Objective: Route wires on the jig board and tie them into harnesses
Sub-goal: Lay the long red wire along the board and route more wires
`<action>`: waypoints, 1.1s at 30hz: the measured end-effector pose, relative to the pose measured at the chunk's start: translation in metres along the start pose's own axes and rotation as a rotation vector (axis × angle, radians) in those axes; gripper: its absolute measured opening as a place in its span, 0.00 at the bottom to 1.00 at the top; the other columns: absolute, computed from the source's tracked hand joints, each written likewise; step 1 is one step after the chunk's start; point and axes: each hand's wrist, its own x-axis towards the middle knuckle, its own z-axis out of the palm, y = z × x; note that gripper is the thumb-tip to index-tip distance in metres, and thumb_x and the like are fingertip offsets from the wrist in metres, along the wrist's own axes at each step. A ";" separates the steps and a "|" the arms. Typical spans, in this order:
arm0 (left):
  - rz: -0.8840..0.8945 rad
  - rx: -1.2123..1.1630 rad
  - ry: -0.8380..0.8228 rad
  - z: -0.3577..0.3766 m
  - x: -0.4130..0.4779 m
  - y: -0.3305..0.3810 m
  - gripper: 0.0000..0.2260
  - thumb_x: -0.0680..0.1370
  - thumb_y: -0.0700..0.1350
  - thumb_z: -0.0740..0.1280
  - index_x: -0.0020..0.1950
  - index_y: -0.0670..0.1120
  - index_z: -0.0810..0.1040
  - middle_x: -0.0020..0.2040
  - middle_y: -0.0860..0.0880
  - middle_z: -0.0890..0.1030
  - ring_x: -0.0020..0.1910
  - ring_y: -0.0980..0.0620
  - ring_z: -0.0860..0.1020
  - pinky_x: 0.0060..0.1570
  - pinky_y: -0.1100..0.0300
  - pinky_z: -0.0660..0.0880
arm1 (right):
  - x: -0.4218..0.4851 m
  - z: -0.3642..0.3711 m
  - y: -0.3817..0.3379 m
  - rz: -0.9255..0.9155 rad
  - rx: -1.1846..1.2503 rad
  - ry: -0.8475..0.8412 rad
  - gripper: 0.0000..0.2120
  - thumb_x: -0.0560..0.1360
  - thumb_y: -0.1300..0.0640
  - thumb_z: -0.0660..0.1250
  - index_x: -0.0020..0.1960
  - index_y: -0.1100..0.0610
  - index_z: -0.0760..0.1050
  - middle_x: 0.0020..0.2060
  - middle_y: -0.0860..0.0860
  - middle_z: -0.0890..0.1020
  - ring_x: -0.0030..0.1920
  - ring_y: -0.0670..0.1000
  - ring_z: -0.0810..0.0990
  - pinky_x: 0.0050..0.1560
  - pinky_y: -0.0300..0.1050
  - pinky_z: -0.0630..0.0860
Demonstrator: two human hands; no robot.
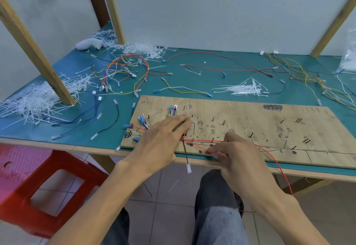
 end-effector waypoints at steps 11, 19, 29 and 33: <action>-0.008 -0.011 -0.009 0.001 0.004 -0.006 0.37 0.74 0.35 0.69 0.82 0.52 0.67 0.83 0.54 0.62 0.82 0.53 0.59 0.76 0.50 0.69 | 0.006 -0.009 0.006 0.004 0.019 0.039 0.13 0.77 0.64 0.73 0.51 0.46 0.88 0.39 0.44 0.73 0.38 0.51 0.75 0.36 0.55 0.76; 0.037 -0.147 0.271 0.010 -0.010 -0.005 0.20 0.74 0.29 0.73 0.61 0.47 0.86 0.67 0.52 0.81 0.68 0.49 0.78 0.67 0.48 0.78 | 0.020 -0.030 0.025 0.068 0.018 0.052 0.11 0.75 0.64 0.76 0.47 0.48 0.89 0.40 0.42 0.81 0.39 0.46 0.78 0.41 0.49 0.77; 0.107 -0.040 0.393 0.018 -0.017 -0.011 0.17 0.75 0.34 0.78 0.59 0.53 0.89 0.50 0.53 0.83 0.59 0.46 0.81 0.51 0.46 0.78 | 0.014 -0.042 0.030 0.106 -0.026 0.054 0.13 0.75 0.63 0.77 0.45 0.44 0.89 0.41 0.40 0.84 0.41 0.45 0.79 0.40 0.48 0.77; 0.116 -0.038 0.395 0.019 -0.016 -0.011 0.17 0.75 0.33 0.77 0.58 0.53 0.89 0.49 0.52 0.83 0.58 0.46 0.81 0.53 0.45 0.78 | 0.019 -0.049 0.038 0.128 -0.036 0.048 0.12 0.76 0.62 0.76 0.44 0.43 0.88 0.41 0.40 0.84 0.42 0.47 0.79 0.41 0.48 0.76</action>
